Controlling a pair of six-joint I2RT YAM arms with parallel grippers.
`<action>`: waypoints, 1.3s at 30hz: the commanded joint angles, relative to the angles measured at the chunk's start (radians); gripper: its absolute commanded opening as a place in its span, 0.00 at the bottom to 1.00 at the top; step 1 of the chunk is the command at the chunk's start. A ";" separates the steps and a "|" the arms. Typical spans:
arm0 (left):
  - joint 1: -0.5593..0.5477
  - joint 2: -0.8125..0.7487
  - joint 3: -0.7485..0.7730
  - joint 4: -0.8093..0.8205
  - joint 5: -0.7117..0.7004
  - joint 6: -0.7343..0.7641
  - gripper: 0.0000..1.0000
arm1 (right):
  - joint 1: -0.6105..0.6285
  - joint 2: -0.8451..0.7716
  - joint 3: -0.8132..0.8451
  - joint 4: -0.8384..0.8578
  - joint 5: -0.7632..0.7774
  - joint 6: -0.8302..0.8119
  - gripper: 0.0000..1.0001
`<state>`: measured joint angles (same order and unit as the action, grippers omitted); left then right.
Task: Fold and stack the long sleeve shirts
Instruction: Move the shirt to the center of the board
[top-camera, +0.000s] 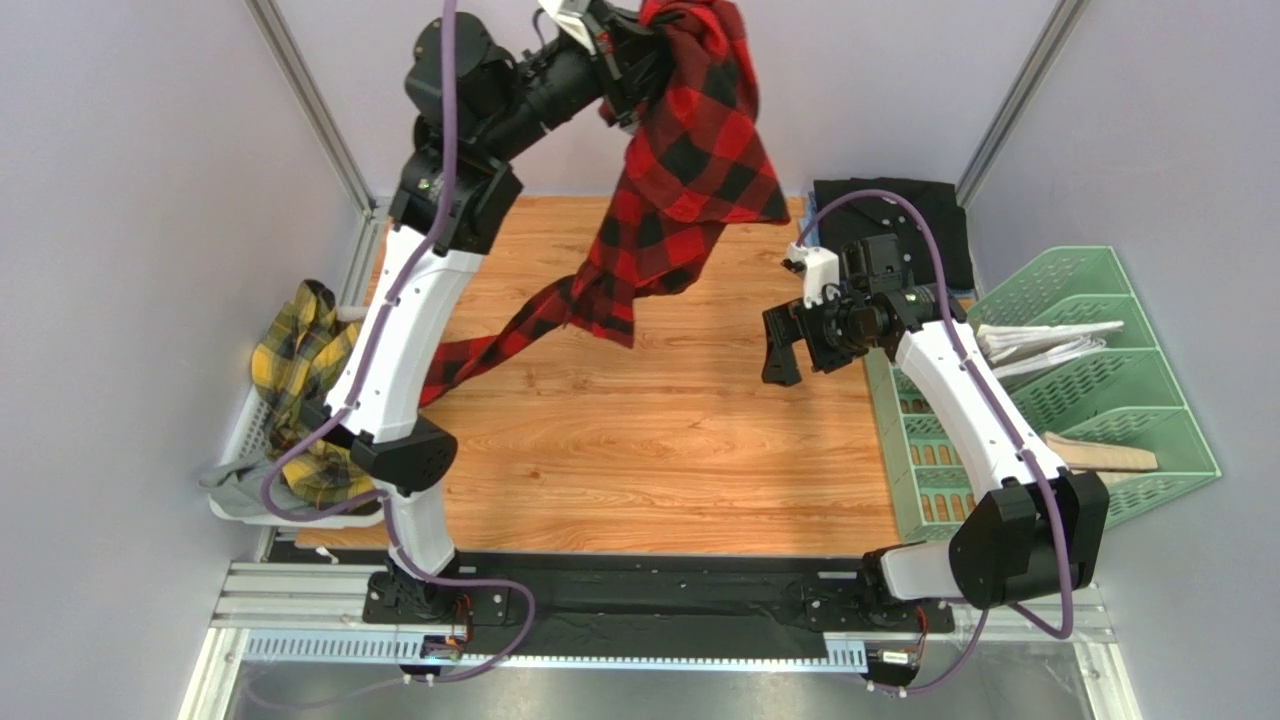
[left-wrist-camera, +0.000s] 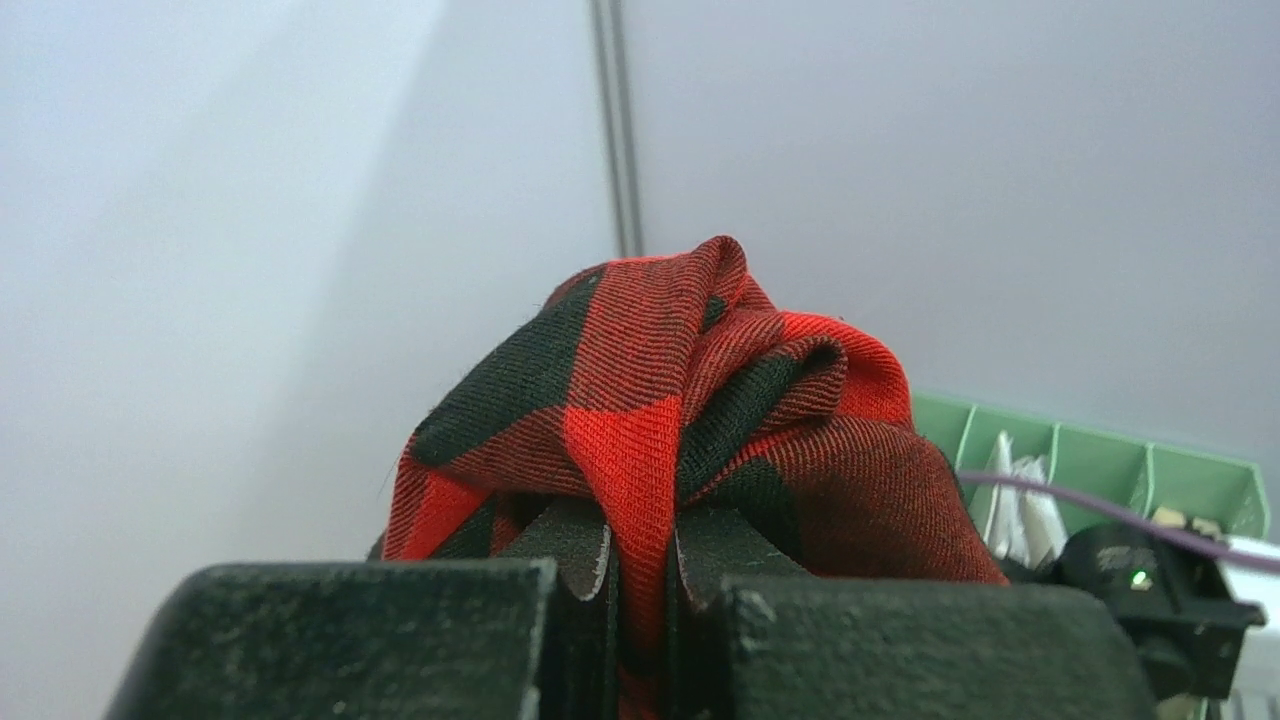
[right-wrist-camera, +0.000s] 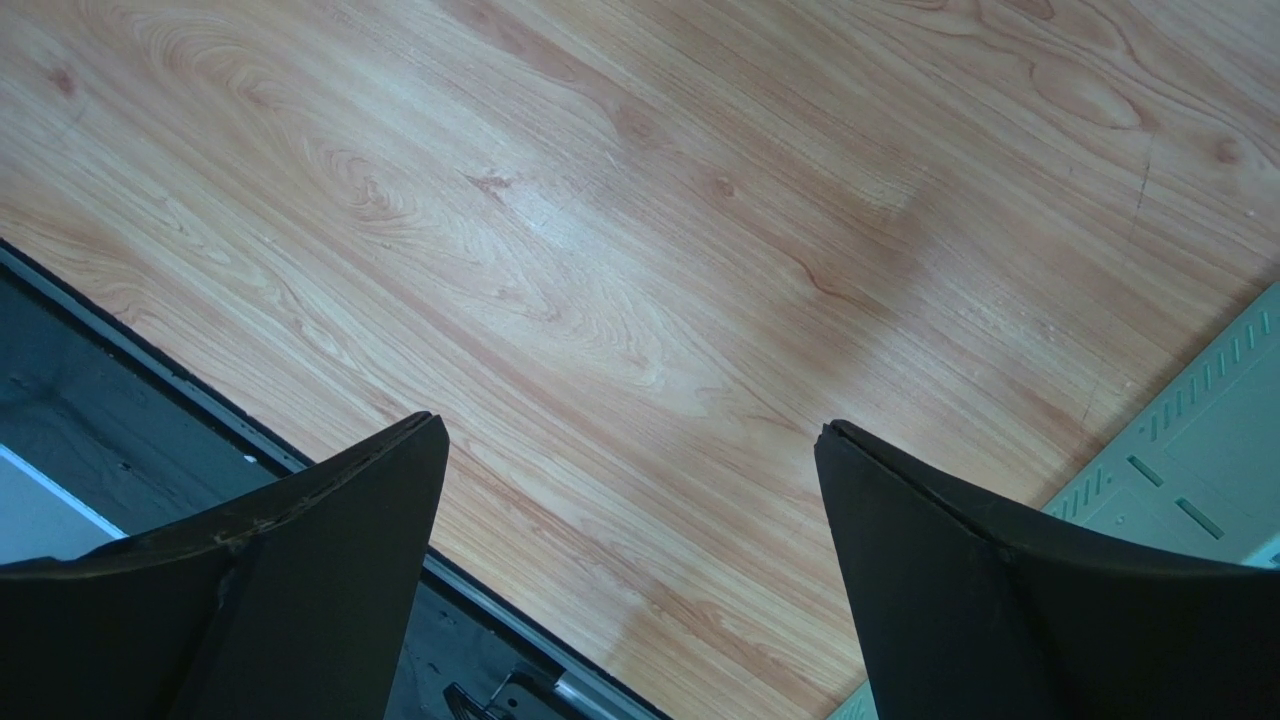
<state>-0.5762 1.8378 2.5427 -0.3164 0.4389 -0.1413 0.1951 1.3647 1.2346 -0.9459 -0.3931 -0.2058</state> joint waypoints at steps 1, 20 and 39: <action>-0.071 0.024 0.128 0.272 -0.055 0.017 0.00 | -0.026 -0.030 0.016 0.006 -0.016 0.014 1.00; 0.068 -0.227 -0.398 0.122 -0.062 0.131 0.00 | -0.112 -0.052 0.032 0.001 -0.113 0.028 1.00; 0.306 -0.374 -1.135 -0.569 0.173 0.568 0.99 | -0.070 0.025 -0.007 0.010 -0.135 -0.012 1.00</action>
<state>-0.3138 1.6257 1.5143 -0.7807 0.5743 0.2623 0.0910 1.3426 1.2343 -0.9459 -0.4992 -0.1909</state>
